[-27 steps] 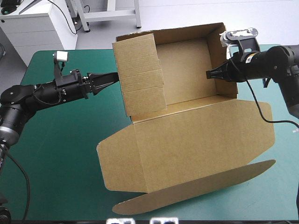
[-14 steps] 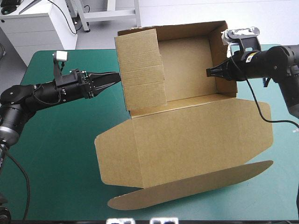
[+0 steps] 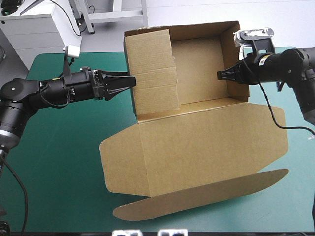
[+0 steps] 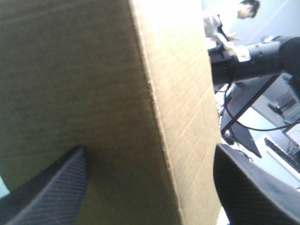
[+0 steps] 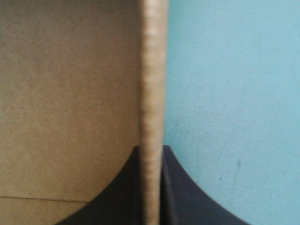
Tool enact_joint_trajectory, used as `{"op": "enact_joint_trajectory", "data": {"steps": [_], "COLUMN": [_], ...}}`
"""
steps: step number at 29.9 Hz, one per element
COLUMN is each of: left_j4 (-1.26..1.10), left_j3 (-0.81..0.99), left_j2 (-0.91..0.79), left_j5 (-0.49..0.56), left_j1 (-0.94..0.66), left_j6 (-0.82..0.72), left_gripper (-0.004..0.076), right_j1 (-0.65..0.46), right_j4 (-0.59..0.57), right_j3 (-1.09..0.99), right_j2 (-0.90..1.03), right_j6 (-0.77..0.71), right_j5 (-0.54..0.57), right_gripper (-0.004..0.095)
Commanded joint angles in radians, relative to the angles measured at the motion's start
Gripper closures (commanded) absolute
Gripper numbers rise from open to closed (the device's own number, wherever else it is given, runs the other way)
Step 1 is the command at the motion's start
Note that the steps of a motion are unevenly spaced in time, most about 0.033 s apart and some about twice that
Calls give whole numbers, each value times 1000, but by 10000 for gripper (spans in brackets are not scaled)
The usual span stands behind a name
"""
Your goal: Fold the box
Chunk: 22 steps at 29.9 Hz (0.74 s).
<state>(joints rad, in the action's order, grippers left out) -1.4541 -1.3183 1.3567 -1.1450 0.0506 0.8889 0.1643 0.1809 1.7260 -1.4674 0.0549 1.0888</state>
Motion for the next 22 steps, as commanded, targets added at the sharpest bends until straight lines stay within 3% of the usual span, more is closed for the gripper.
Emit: {"op": "enact_joint_trajectory", "data": {"steps": [1, 6, 12, 22], "left_j4": [36, 264, 662, 1157], "left_j3": [-69, -153, -267, -367], "left_j2": [-30, -29, -27, 38], "left_j5": [72, 176, 260, 209], "left_j1": [29, 79, 187, 316], "left_j6": [-98, -270, -531, -929], "left_gripper": [186, 187, 211, 214], "right_j1": [-1, 19, 120, 199], "right_j4": [49, 33, -108, -142], "right_j3": [29, 29, 29, 29], "right_j2": [38, 38, 37, 8], "right_j6": [-25, -55, -174, -265], "right_j5": [-76, -98, -157, -204], "right_gripper": [924, 918, 916, 916]}}
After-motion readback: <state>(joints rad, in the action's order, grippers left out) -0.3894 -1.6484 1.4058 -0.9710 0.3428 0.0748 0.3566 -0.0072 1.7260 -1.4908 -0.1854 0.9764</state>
